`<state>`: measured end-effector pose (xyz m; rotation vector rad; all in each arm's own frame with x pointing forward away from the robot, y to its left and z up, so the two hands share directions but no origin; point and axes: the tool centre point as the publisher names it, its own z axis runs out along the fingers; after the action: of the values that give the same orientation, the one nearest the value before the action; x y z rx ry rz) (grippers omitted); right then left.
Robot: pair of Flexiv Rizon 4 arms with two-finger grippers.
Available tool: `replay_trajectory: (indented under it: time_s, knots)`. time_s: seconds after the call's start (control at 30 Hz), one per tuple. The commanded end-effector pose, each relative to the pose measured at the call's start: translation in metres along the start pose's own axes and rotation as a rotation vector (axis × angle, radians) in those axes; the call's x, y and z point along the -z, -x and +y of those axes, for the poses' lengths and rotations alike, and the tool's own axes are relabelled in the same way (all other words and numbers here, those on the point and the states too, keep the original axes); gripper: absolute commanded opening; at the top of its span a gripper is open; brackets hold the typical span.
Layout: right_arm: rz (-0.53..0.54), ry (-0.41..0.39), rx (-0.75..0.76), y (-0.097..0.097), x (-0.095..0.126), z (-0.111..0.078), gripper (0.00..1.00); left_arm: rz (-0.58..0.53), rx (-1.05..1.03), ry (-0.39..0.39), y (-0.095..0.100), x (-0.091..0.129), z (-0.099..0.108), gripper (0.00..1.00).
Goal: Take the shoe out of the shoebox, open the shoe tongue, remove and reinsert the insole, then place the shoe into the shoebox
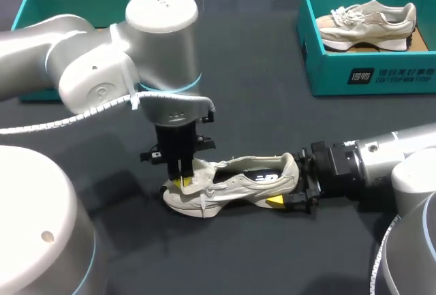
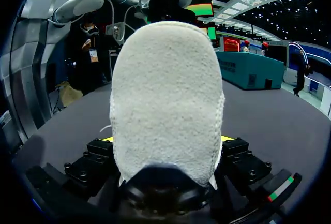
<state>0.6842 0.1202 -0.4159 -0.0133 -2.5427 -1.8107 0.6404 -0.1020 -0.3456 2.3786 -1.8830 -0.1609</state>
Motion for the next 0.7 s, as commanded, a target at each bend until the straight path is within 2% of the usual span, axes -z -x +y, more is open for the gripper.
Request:
replay_trajectory:
  time_s: [0.03, 0.27, 0.33, 0.4, 0.43, 0.57, 0.7]
  knots:
    - [-0.001, -0.004, -0.001, 0.0, 0.0, 0.0, 0.0, 0.076, 0.007, 0.016, 0.007, -0.012, -0.004, 0.0]
    - [-0.001, -0.004, -0.001, 0.0, 0.0, 0.0, 0.0, 0.062, 0.02, 0.052, 0.011, -0.026, -0.009, 0.01]
    - [-0.001, -0.004, -0.001, 0.0, 0.0, 0.0, 0.0, 0.059, 0.024, 0.057, 0.013, -0.027, -0.01, 0.13]
    - [-0.001, -0.004, -0.001, 0.0, 0.0, 0.0, 0.0, 0.056, 0.027, 0.061, 0.015, -0.028, -0.01, 0.29]
    - [-0.001, -0.004, -0.001, 0.0, 0.0, 0.0, 0.0, 0.055, 0.029, 0.062, 0.016, -0.029, -0.01, 0.34]
    - [-0.001, -0.004, -0.001, 0.0, 0.0, 0.0, 0.0, 0.049, 0.033, 0.067, 0.02, -0.029, -0.01, 0.46]
    - [-0.001, -0.004, -0.001, 0.0, 0.0, 0.0, 0.0, 0.044, 0.031, 0.062, 0.024, -0.026, -0.007, 0.49]
